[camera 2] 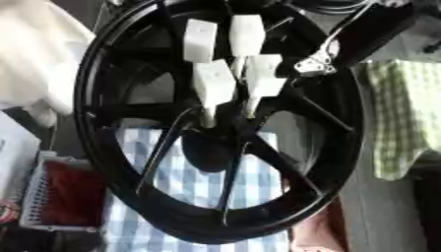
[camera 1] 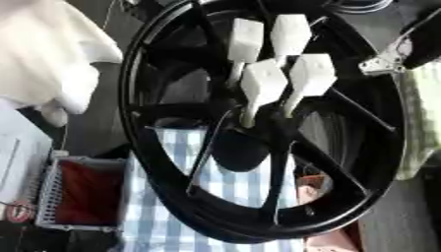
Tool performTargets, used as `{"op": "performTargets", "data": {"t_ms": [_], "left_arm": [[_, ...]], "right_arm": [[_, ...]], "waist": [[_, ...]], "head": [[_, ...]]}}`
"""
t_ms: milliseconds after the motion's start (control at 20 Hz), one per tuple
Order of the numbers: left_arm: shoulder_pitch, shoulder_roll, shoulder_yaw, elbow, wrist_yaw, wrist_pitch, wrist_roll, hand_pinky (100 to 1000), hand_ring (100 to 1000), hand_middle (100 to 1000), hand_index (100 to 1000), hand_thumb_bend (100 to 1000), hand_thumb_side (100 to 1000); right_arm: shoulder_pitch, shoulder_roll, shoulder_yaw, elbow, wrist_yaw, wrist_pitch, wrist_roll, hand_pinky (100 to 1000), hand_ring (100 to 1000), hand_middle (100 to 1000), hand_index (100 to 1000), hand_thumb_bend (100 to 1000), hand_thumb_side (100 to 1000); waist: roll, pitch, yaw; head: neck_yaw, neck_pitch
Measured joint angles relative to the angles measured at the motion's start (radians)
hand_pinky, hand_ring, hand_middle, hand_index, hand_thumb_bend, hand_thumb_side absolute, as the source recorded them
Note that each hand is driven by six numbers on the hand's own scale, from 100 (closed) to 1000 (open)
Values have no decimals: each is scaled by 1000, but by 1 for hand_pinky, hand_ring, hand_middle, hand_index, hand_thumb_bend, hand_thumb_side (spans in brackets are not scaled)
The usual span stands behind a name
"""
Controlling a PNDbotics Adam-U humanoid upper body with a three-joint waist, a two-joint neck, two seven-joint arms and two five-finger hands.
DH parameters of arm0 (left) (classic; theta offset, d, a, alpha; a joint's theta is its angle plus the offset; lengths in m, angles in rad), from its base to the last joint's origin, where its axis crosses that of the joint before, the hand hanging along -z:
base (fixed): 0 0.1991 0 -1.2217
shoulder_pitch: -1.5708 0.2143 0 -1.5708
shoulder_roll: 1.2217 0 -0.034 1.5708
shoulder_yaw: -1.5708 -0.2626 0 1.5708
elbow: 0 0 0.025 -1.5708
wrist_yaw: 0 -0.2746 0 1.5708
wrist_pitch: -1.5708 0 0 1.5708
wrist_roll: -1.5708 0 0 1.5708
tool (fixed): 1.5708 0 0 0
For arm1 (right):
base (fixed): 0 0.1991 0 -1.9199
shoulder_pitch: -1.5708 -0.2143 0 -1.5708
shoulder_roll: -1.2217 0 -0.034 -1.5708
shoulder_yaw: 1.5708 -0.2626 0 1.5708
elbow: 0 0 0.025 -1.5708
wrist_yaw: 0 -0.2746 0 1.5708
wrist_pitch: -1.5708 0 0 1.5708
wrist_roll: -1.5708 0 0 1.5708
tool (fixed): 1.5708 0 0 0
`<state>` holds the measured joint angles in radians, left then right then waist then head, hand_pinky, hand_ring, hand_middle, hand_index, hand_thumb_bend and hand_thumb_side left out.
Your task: Pull the pin out of the wheel hub.
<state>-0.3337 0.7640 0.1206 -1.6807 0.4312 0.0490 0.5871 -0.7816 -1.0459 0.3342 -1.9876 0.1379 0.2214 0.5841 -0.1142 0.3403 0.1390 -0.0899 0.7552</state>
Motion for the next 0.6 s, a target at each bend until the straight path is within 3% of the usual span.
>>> {"op": "performTargets", "data": {"t_ms": [250, 600], "left_arm": [[0, 0, 0, 0, 0, 0, 0, 734, 847, 860, 838, 710, 702], [0, 0, 1, 5, 3, 0, 0, 734, 846, 859, 832, 707, 700]], "right_arm": [[7, 0, 2, 0, 3, 8, 5, 763, 748, 698, 746, 536, 319], [9, 0, 12, 0, 9, 12, 6, 760, 735, 695, 742, 535, 318]], "waist": [[0, 6, 2], [-5, 12, -1]], "head": [[0, 0], [-1, 0]]}}
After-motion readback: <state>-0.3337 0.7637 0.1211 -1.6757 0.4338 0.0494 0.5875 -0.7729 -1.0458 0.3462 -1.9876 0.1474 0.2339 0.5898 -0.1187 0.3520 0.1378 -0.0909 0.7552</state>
